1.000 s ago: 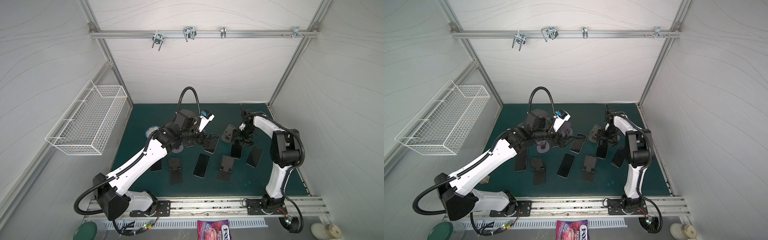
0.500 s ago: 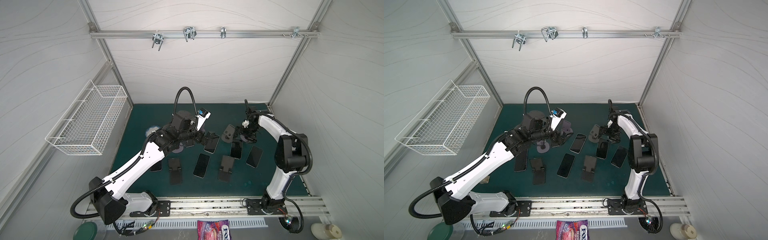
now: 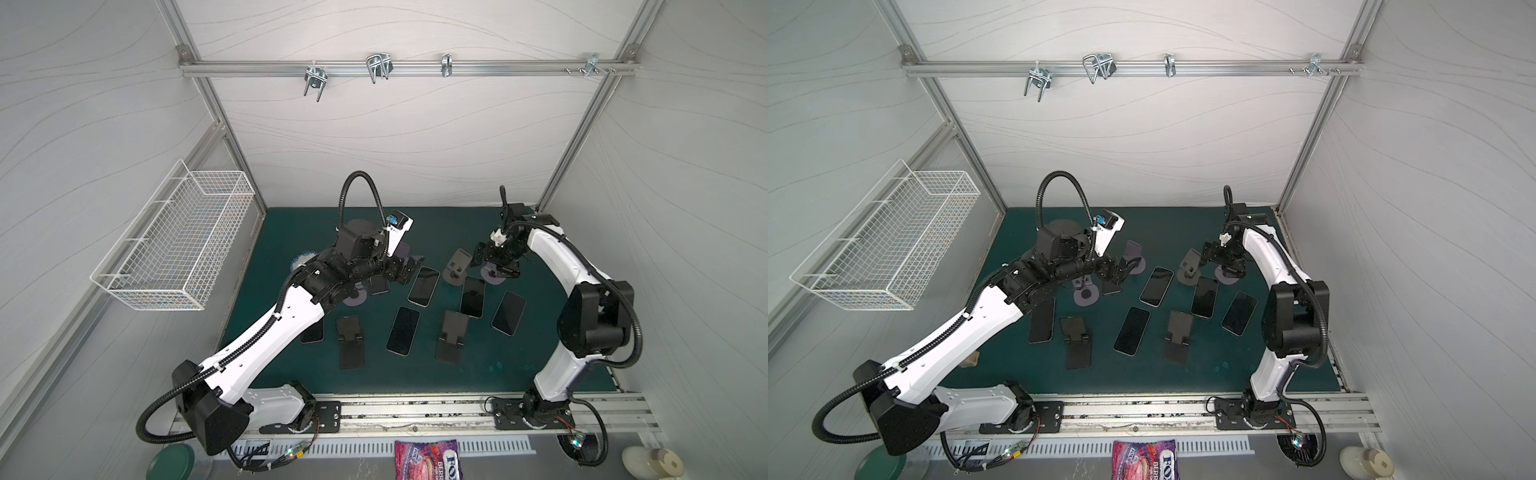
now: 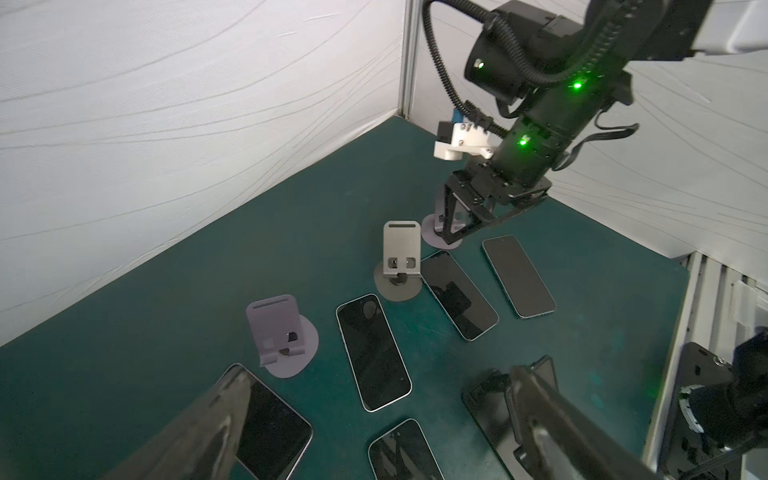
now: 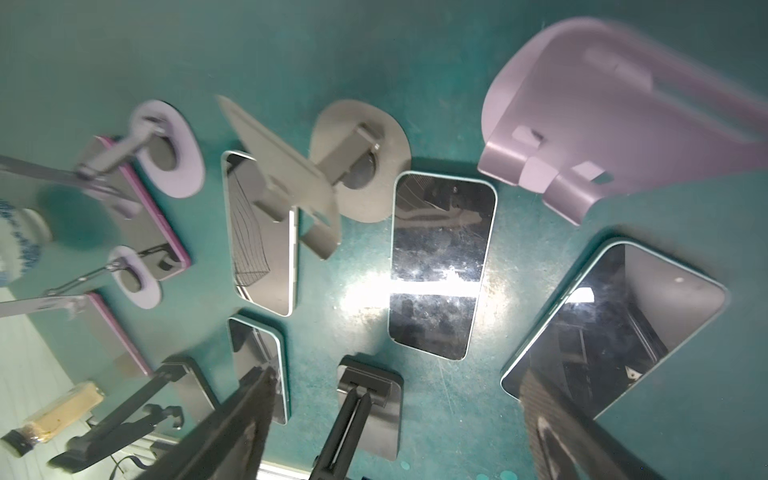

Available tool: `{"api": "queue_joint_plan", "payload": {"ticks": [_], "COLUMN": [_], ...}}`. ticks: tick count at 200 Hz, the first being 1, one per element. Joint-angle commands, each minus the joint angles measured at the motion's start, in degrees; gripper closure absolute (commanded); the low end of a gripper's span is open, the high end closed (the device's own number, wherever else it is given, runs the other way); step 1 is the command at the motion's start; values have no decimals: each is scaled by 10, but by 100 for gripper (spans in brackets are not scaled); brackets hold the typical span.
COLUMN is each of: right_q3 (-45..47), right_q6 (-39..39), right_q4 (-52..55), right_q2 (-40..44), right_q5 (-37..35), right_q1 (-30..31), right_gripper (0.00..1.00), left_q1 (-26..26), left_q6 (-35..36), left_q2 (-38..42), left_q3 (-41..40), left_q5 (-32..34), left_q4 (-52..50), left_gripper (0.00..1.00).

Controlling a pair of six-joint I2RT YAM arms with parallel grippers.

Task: Remove the phone from the phone stand
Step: Reset both arms

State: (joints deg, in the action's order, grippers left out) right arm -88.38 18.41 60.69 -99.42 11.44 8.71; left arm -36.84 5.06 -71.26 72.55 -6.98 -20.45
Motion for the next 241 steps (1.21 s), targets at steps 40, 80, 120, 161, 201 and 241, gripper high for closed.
{"api": "queue_joint_plan", "payload": {"ticks": [40,80,120,161,201,241], "right_q3": [-24,-19,0,4,-6,43], "right_q6": [1,-3,-8,-4,10,33], "right_q4": [25,31,28,23,15,-74], "right_q2": [42,65,98,128,123,141], "right_q5": [1,-4,-24,-64,-84,-114], "right_q1": [-11,-16,-36,-63,-89,-121], "right_gripper": [7,7,7,6,4,1], "left_q1": [47,69,88,161,275,333], "left_q6": [-6,-13,4,-3,-44,-58], "left_q2": [31,52,91,131,146,151], "left_q3": [-2,-8,-35,-83,-134,-206], "left_q5": [32,36,64,94,106,152], "left_q4": [9,-8,-21,-2,26,72], "left_gripper": [1,1,1,1,1,1]}}
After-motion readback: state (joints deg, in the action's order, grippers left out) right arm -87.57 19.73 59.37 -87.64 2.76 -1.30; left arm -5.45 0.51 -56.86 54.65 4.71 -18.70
